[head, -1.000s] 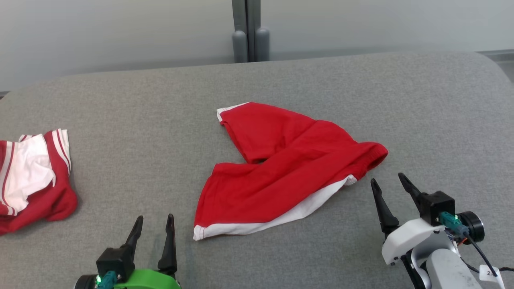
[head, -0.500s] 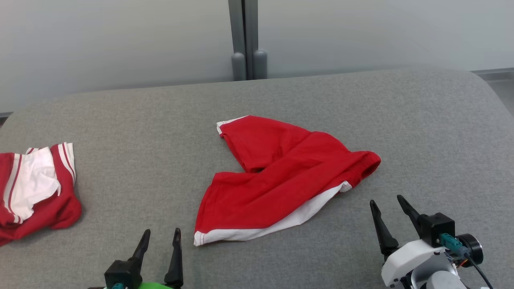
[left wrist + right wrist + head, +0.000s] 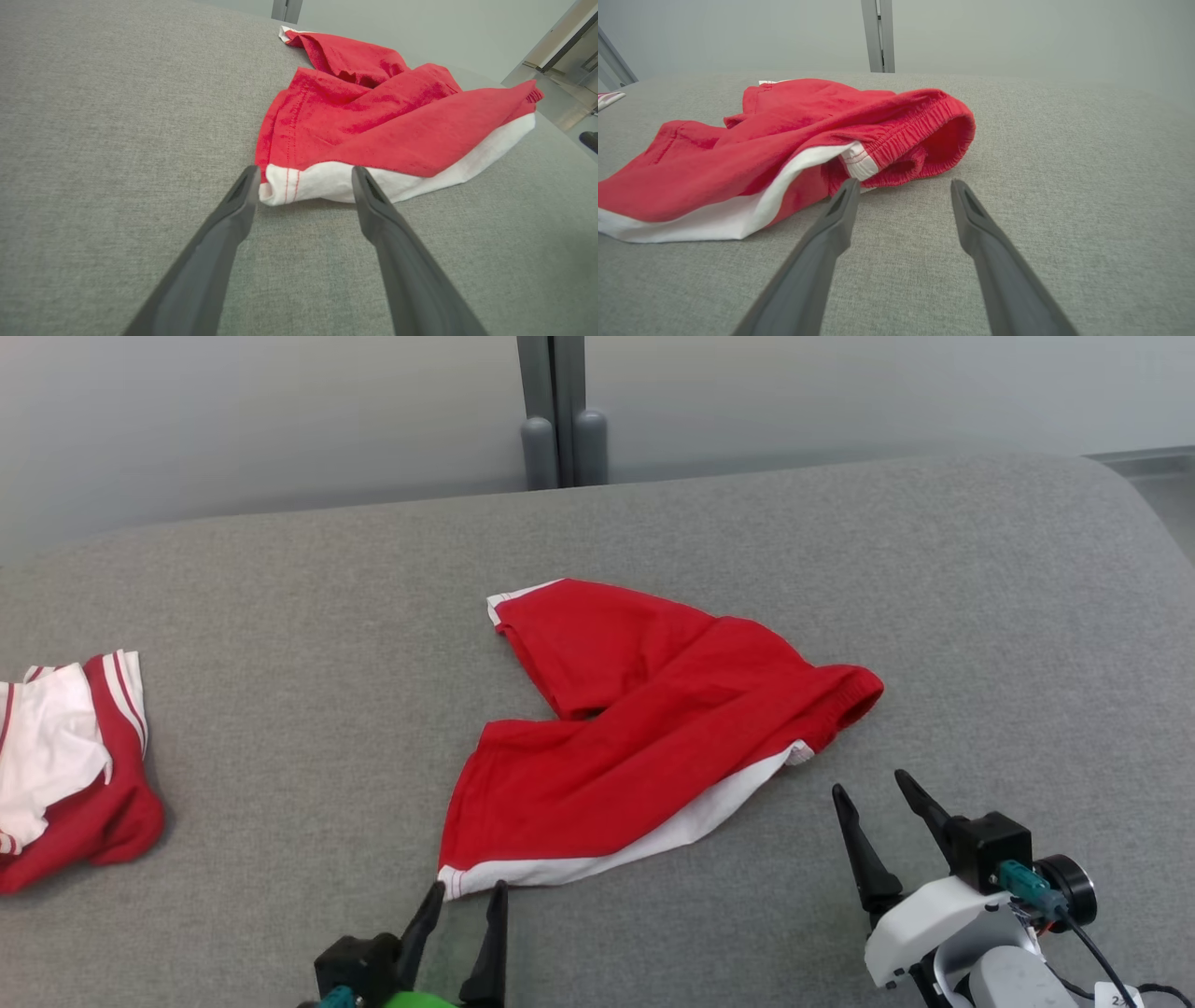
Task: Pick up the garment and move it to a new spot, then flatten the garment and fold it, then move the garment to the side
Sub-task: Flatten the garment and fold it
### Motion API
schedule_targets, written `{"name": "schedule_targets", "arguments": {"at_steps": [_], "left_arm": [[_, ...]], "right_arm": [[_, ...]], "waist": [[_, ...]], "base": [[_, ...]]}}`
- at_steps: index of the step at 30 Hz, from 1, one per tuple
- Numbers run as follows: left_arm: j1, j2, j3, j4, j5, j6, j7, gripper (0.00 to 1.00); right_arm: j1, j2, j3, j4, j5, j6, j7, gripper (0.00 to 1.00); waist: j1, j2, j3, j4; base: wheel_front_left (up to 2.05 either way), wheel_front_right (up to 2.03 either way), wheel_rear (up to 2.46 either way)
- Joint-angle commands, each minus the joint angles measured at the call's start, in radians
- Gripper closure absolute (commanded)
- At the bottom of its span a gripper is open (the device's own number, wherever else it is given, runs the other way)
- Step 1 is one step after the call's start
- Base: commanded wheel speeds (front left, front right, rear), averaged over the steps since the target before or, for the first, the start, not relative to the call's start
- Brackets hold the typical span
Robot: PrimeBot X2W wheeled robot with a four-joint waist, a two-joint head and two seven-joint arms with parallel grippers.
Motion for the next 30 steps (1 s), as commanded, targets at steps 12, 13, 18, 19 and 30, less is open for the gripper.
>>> {"name": "schedule_targets", "arguments": {"at_steps": [12,13,18,19,30], "left_arm": [[-0.065,0.01,0.008,0.057,-0.045,-0.004,0.001,0.0],[-0.066,0.01,0.017,0.063,-0.042,-0.004,0.001,0.0],[-0.068,0.008,0.009,0.074,-0.052,-0.004,0.001,0.0],[-0.068,0.008,0.006,0.073,-0.057,-0.004,0.001,0.0],[-0.079,0.016,0.004,0.016,-0.069,-0.004,0.001,1.0]], "right_arm": [[-0.025,-0.003,0.015,-0.001,0.006,-0.001,-0.002,0.0],[-0.028,-0.003,0.015,-0.001,0.008,-0.001,-0.002,0.0],[-0.035,-0.003,0.021,0.004,0.012,-0.001,-0.002,0.0],[-0.036,-0.003,0.022,0.005,0.013,-0.001,-0.002,0.0],[-0.059,-0.003,0.058,0.017,0.023,-0.001,-0.002,0.0]], "waist": [[0.0,0.0,0.043,-0.021],[0.0,0.0,0.045,-0.021],[0.0,0.0,0.05,-0.02],[0.0,0.0,0.051,-0.019],[0.0,0.0,0.073,-0.006]], "base": [[0.0,0.0,0.0],[0.0,0.0,0.0],[0.0,0.0,0.0],[0.0,0.0,0.0],[0.0,0.0,0.0]]}}
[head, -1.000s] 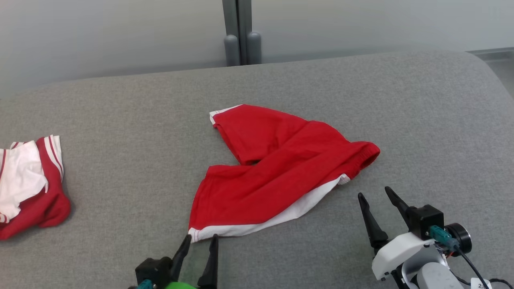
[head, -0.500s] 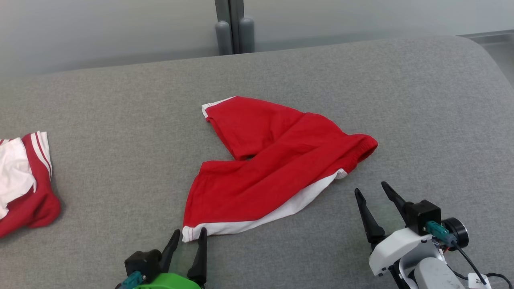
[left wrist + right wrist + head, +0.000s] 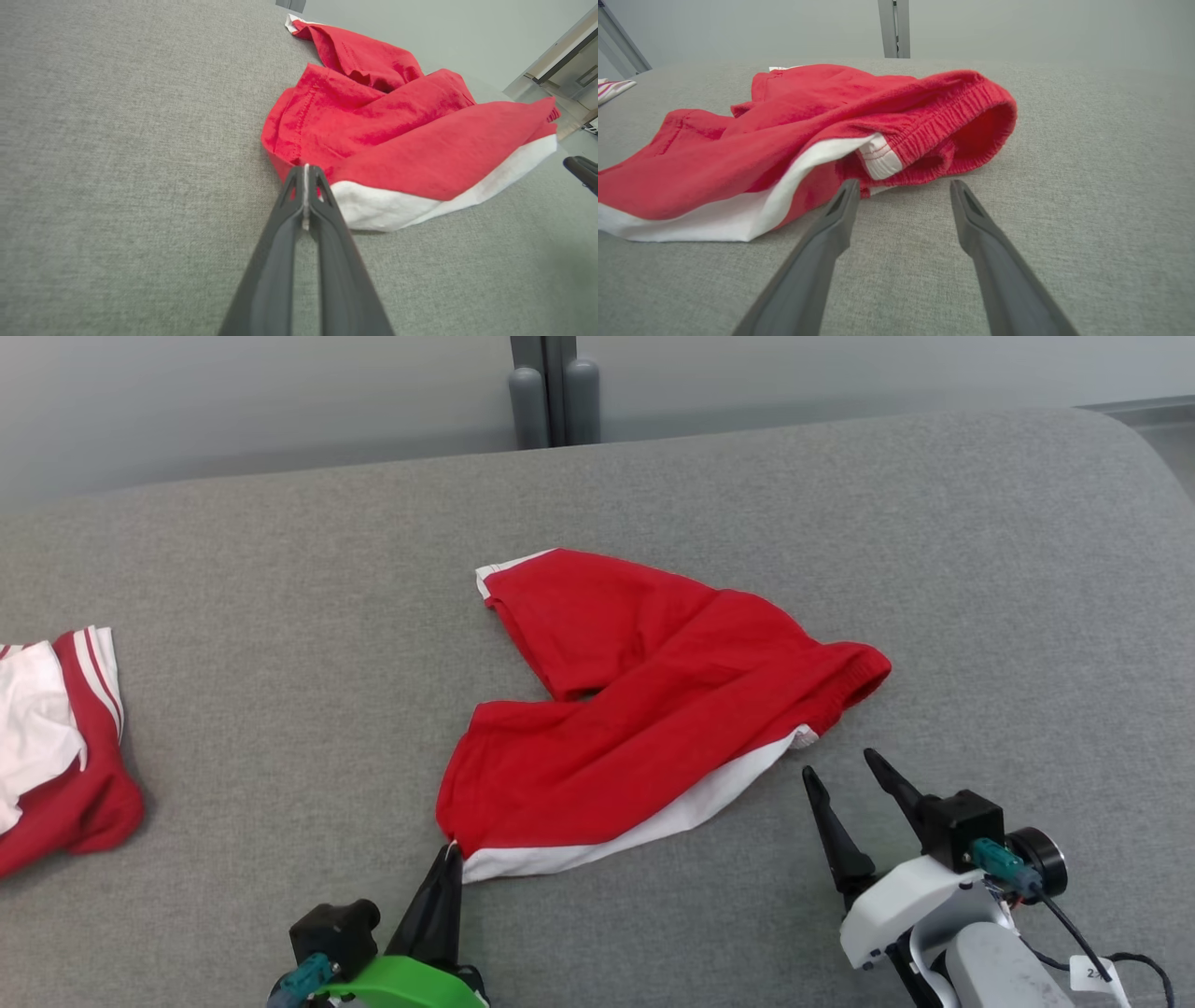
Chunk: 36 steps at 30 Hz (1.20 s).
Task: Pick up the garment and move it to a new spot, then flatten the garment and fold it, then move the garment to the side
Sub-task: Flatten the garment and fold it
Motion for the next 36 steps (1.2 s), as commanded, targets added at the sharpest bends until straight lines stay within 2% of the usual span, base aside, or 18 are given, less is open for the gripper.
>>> {"name": "schedule_targets", "arguments": {"at_steps": [1,8,18,19,20,21,22,23,24,36], "left_arm": [[-0.016,0.011,0.007,-0.006,0.007,-0.002,0.001,1.0],[-0.026,0.01,0.016,-0.016,0.028,-0.002,0.001,1.0],[-0.042,0.008,0.008,-0.021,0.033,-0.003,0.001,1.0],[-0.043,0.009,0.009,-0.021,0.034,-0.003,0.001,1.0],[-0.043,0.011,0.01,-0.022,0.035,-0.003,0.001,1.0],[-0.043,0.012,0.01,-0.022,0.035,-0.003,0.001,1.0],[-0.043,0.013,0.011,-0.022,0.034,-0.003,0.001,1.0],[-0.042,0.014,0.01,-0.022,0.035,-0.002,0.001,1.0],[-0.041,0.014,0.01,-0.021,0.036,-0.002,0.001,1.0],[-0.009,0.014,0.023,-0.02,0.043,-0.002,0.001,1.0]], "right_arm": [[-0.017,-0.004,0.009,0.009,0.009,-0.001,-0.002,0.0],[-0.077,-0.004,0.054,0.062,0.026,-0.001,-0.002,0.0],[-0.118,-0.004,0.032,0.095,0.042,-0.001,-0.002,0.0],[-0.119,-0.004,0.034,0.095,0.044,-0.001,-0.002,0.05],[-0.12,-0.004,0.035,0.094,0.044,-0.001,-0.002,0.21],[-0.121,-0.004,0.037,0.093,0.046,-0.001,-0.002,0.47],[-0.12,-0.004,0.038,0.091,0.048,-0.001,-0.002,0.58],[-0.119,-0.003,0.041,0.088,0.049,-0.001,-0.002,0.76],[-0.117,-0.003,0.041,0.085,0.05,-0.001,-0.002,1.0],[-0.05,-0.004,0.02,0.02,0.055,-0.001,-0.002,1.0]], "waist": [[0.0,0.0,0.005,0.004],[0.0,0.0,0.027,0.016],[0.0,0.0,0.049,0.034],[0.0,0.0,0.05,0.035],[0.0,0.0,0.052,0.036],[0.0,0.0,0.052,0.037],[0.0,0.0,0.051,0.038],[0.0,0.0,0.051,0.038],[0.0,0.0,0.051,0.039],[0.0,0.0,0.003,0.032]], "base": [[0.0,0.0,0.0],[0.0,0.0,0.0],[0.0,0.0,0.0],[0.0,0.0,0.0],[0.0,0.0,0.0],[0.0,0.0,0.0],[0.0,0.0,0.0],[0.0,0.0,0.0],[0.0,0.0,0.0],[0.0,0.0,0.0]]}}
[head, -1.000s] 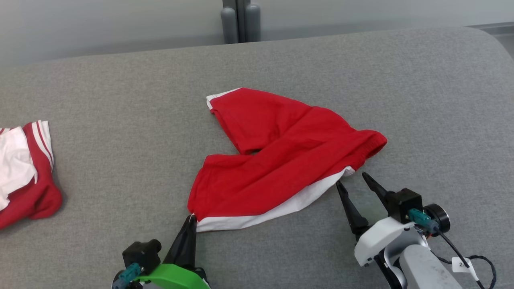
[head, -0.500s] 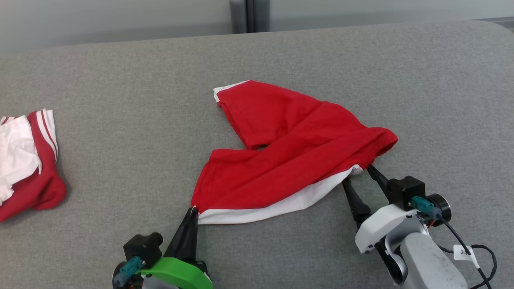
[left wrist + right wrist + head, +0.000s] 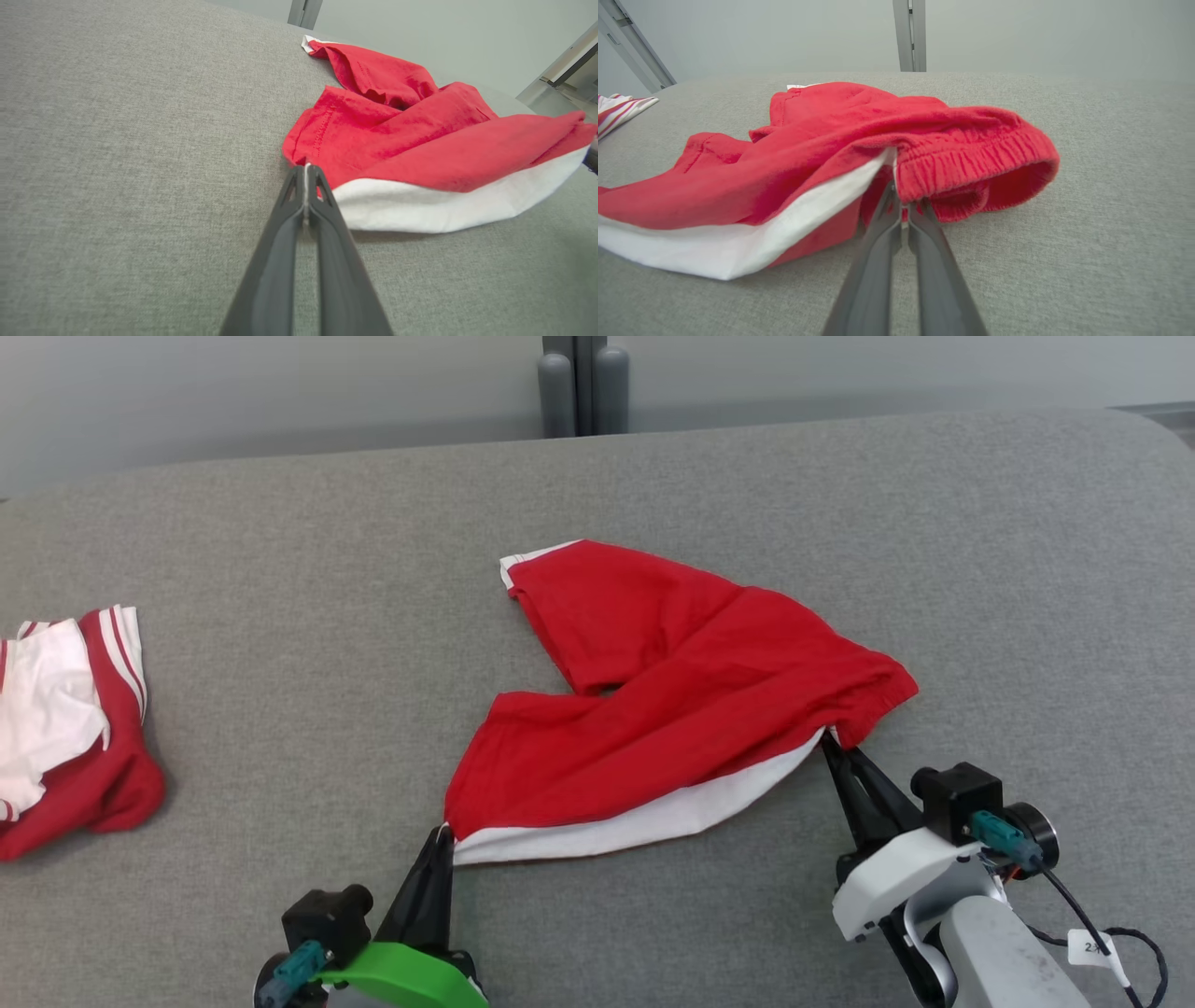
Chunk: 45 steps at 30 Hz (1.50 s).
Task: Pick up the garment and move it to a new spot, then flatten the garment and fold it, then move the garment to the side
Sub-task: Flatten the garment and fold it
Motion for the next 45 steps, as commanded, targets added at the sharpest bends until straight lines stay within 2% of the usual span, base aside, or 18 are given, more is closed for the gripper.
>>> {"name": "schedule_targets", "arguments": {"at_steps": [1,10,14,20,25,29,34,37,41,45], "left_arm": [[0.01,0.007,0.006,-0.006,0.007,-0.002,0.001,1.0],[-0.014,0.021,0.064,-0.127,0.04,-0.002,0.001,1.0],[-0.073,0.059,0.113,-0.214,0.057,-0.002,0.001,1.0],[-0.243,0.179,0.138,-0.298,0.061,-0.002,0.001,1.0],[-0.443,0.289,0.128,-0.297,0.059,0.0,0.001,1.0],[-0.613,0.332,0.112,-0.236,0.029,0.0,0.019,1.0],[-0.799,0.35,0.078,-0.097,0.005,0.0,0.059,1.0],[-0.9,0.352,0.071,-0.006,0.012,0.0,0.059,1.0],[-1.039,0.344,0.077,0.107,0.044,0.012,0.026,1.0],[-1.167,0.329,0.109,0.157,0.071,0.039,0.002,1.0]], "right_arm": [[0.015,-0.004,-0.008,-0.013,0.01,-0.001,-0.002,1.0],[0.032,-0.008,-0.009,-0.141,0.058,-0.001,-0.002,1.0],[-0.005,-0.059,0.04,-0.228,0.122,-0.001,-0.002,1.0],[-0.129,-0.185,0.13,-0.331,0.264,-0.001,0.012,1.0],[-0.3,-0.277,0.169,-0.417,0.399,-0.001,0.141,1.0],[-0.455,-0.326,0.204,-0.448,0.488,-0.001,0.261,1.0],[-0.651,-0.34,0.26,-0.373,0.522,-0.001,0.359,1.0],[-0.771,-0.325,0.287,-0.285,0.494,-0.002,0.359,1.0],[-0.938,-0.304,0.337,-0.14,0.397,-0.002,0.281,1.0],[-1.084,-0.279,0.351,0.003,0.291,-0.002,0.148,1.0]], "waist": [[0.0,0.0,-0.017,-0.005],[0.0,0.0,-0.087,-0.02],[0.0,0.0,-0.115,-0.033],[0.0,0.0,-0.127,-0.055],[0.0,0.0,-0.087,-0.068],[0.0,0.0,-0.025,-0.07],[0.0,0.0,0.079,-0.072],[0.0,0.0,0.145,-0.074],[0.0,0.0,0.217,-0.076],[0.0,0.0,0.258,-0.072]], "base": [[0.0,0.0,0.0],[0.0,0.0,0.0],[0.0,0.0,0.0],[0.0,0.0,0.0],[0.0,0.0,0.0],[0.0,0.0,0.0],[0.0,0.0,0.0],[0.0,0.0,0.0],[0.0,0.0,0.0],[0.0,0.0,0.0]]}}
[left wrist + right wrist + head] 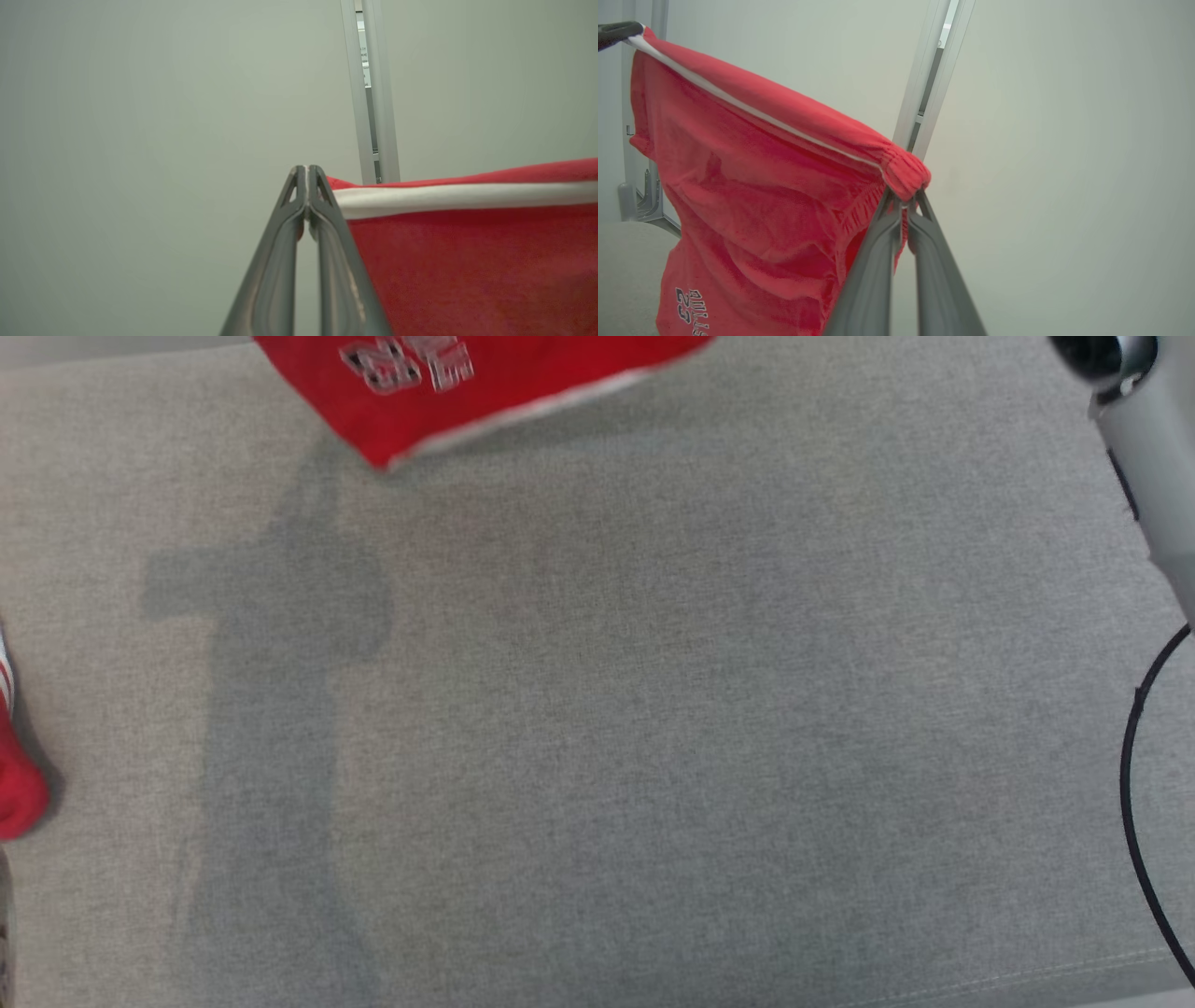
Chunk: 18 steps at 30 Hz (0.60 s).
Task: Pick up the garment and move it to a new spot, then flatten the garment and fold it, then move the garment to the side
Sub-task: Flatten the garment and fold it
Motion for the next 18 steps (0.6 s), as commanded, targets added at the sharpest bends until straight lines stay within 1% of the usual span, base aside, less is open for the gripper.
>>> {"name": "schedule_targets", "arguments": {"at_steps": [1,4,5,8,12,15,18], "left_arm": [[-0.033,-0.004,0.027,0.004,0.004,0.014,-0.008,1.0],[-0.032,-0.023,0.077,-0.041,0.019,0.011,-0.008,1.0],[-0.002,-0.035,0.101,-0.056,0.02,0.006,-0.008,1.0],[0.095,-0.065,0.168,-0.088,0.017,-0.001,-0.007,1.0],[0.301,-0.126,0.252,-0.112,0.022,-0.014,-0.008,1.0],[0.488,-0.185,0.327,-0.117,0.019,-0.02,-0.008,1.0],[0.653,-0.236,0.373,-0.112,0.041,-0.024,-0.008,1.0]], "right_arm": [[-0.034,0.004,-0.002,0.047,-0.03,-0.002,-0.047,1.0],[-0.066,0.026,0.001,0.128,-0.063,-0.002,-0.115,1.0],[-0.064,0.028,0.012,0.15,-0.074,-0.002,-0.13,1.0],[-0.004,0.036,0.039,0.201,-0.061,-0.002,-0.149,1.0],[0.132,0.036,0.079,0.232,-0.003,-0.003,-0.157,1.0],[0.281,0.042,0.112,0.208,0.052,-0.003,-0.159,1.0],[0.423,0.042,0.152,0.182,0.108,-0.003,-0.16,1.0]], "waist": [[-0.0001,0.0,0.075,0.002],[-0.0001,0.0,0.079,0.005],[-0.0001,0.0,0.078,0.007],[-0.0001,0.0,0.065,0.011],[-0.0001,0.0,0.037,0.019],[-0.0001,0.0,0.01,0.023],[-0.0001,0.0,-0.02,0.024]], "base": [[0.0,0.0,0.0],[0.0,0.0,0.0],[0.0,0.0,0.0],[0.0,0.0,0.0],[0.0,0.0,0.0],[0.0,0.0,0.0],[0.0,0.0,0.0]]}}
